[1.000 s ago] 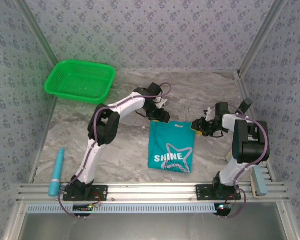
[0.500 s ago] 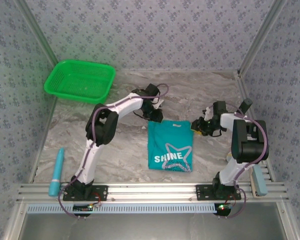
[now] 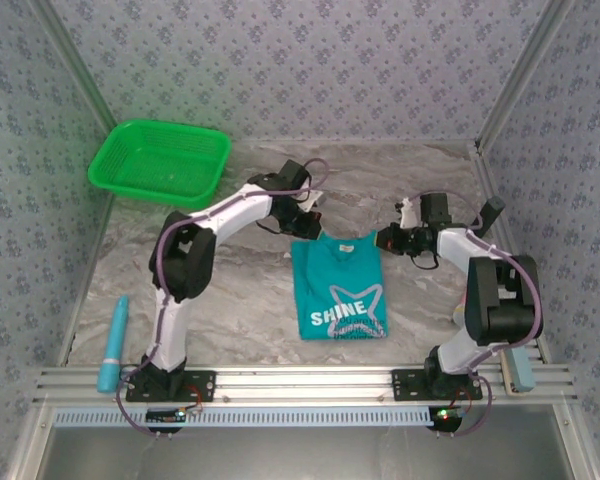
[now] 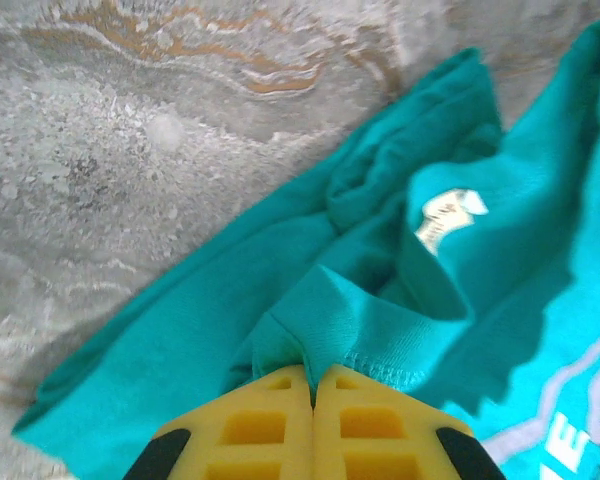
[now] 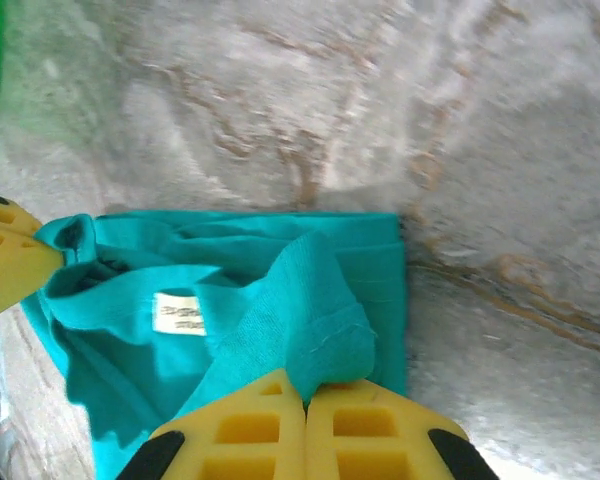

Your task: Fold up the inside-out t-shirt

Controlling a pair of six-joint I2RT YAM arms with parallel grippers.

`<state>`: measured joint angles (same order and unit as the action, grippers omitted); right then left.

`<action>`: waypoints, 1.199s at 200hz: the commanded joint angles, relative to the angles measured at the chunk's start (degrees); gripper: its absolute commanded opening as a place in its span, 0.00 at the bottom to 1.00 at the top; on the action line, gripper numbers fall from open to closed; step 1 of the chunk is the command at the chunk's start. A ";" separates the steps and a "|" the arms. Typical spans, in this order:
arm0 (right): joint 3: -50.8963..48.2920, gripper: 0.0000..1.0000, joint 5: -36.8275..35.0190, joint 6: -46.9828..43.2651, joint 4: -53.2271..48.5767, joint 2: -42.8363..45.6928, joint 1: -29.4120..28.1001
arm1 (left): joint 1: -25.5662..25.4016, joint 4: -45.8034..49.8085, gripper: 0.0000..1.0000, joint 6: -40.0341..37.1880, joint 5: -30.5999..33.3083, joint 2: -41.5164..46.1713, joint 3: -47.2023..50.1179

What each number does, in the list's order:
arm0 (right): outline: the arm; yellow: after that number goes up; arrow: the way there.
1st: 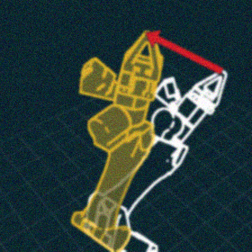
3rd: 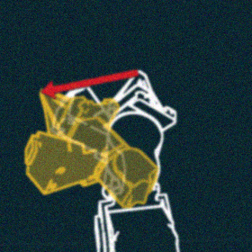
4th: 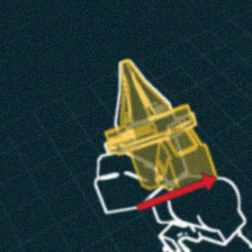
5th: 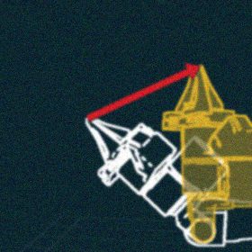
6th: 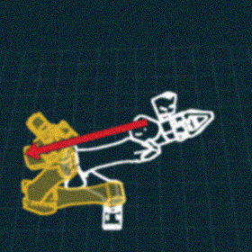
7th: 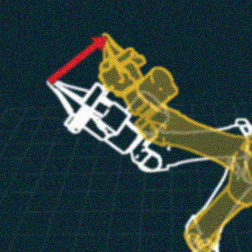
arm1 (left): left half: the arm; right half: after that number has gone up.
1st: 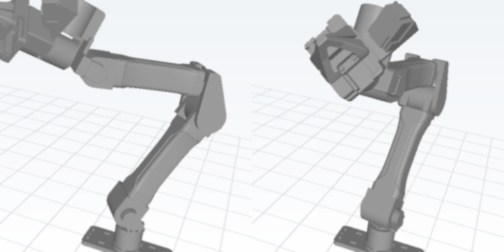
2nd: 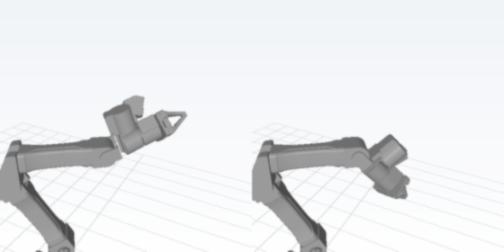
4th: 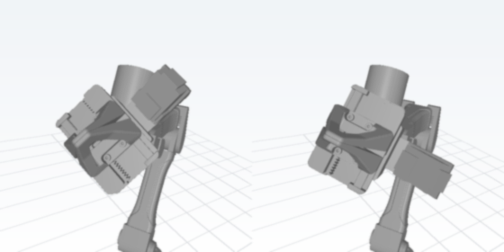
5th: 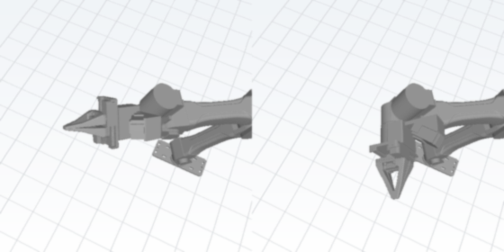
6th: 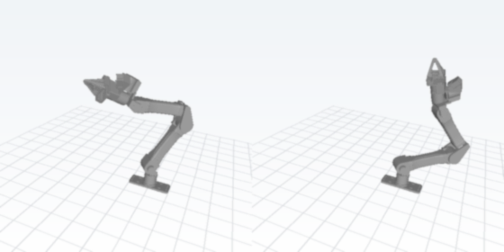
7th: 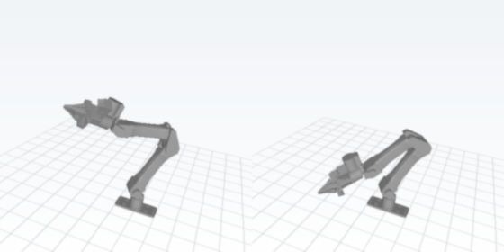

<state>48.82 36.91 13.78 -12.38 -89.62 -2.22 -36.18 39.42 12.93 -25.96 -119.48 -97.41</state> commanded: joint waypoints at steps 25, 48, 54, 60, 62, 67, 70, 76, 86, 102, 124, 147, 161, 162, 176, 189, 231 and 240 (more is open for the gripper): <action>4.35 0.04 2.82 -3.90 -3.95 3.56 -2.90 | 1.04 -2.97 0.00 0.43 1.43 11.50 7.95; 6.83 0.04 5.59 -4.48 -4.64 3.66 -4.64 | 1.19 -2.81 0.00 1.69 1.53 15.13 10.63; 7.26 0.04 6.18 -4.31 -4.41 3.87 -4.93 | 1.28 -2.77 0.00 2.40 1.97 16.29 11.39; 7.66 0.04 6.94 -4.16 -4.13 3.92 -5.13 | 1.29 -3.24 0.00 2.91 2.38 17.56 12.42; 7.73 0.04 7.19 -4.12 -4.05 3.88 -5.27 | 1.31 -3.39 0.00 3.12 2.61 18.00 12.85; 8.18 0.04 7.59 -4.07 -3.78 3.75 -5.46 | 1.31 -3.98 0.00 3.68 3.33 19.09 13.89; 8.37 0.03 7.67 -4.07 -3.67 3.59 -5.52 | 1.51 -4.33 0.00 3.98 3.81 19.83 14.56; 9.02 0.04 7.66 -4.25 -3.53 2.94 -5.87 | 1.87 -4.81 0.00 5.22 4.74 21.03 15.75; 10.43 0.04 8.96 -5.40 -3.91 1.08 -6.18 | 3.02 -5.47 0.00 7.07 4.96 22.55 17.34; 13.30 0.04 9.16 -5.89 -4.72 -2.81 -6.72 | 4.34 -7.00 0.00 9.47 6.28 24.55 20.66; 17.03 0.03 10.95 -6.03 -3.39 -8.85 -8.27 | 5.26 -10.61 0.00 12.36 7.32 26.62 25.76; 21.77 0.04 8.92 -6.89 -3.84 -12.80 -10.40 | 4.63 -14.85 0.00 14.12 8.87 29.86 29.75; 23.34 0.07 5.80 -5.79 -3.59 -15.87 -10.73 | 6.04 -16.05 0.00 15.21 11.10 29.56 31.54; 23.56 0.07 5.59 -5.79 -3.65 -16.16 -10.76 | 6.26 -16.09 0.00 15.38 11.19 29.43 31.65; 25.89 0.08 3.24 -6.02 -4.00 -21.29 -10.91 | 8.90 -19.07 0.00 17.17 8.52 26.43 33.26; 29.92 0.09 0.71 -8.08 -6.74 -26.56 -11.78 | 9.53 -20.75 0.00 17.77 9.97 23.73 34.34; 31.51 0.36 -10.11 -3.41 -6.68 -28.82 -12.62 | 10.38 -27.87 0.46 17.16 11.89 19.38 38.64; 29.55 0.43 -12.16 -3.02 -5.59 -25.94 -12.79 | 10.54 -26.85 0.46 16.79 13.56 19.97 38.82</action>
<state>80.58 33.12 9.04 -18.06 -120.86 -14.44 -26.22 16.10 30.02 -14.28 -99.48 -59.44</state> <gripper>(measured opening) 0.368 0.435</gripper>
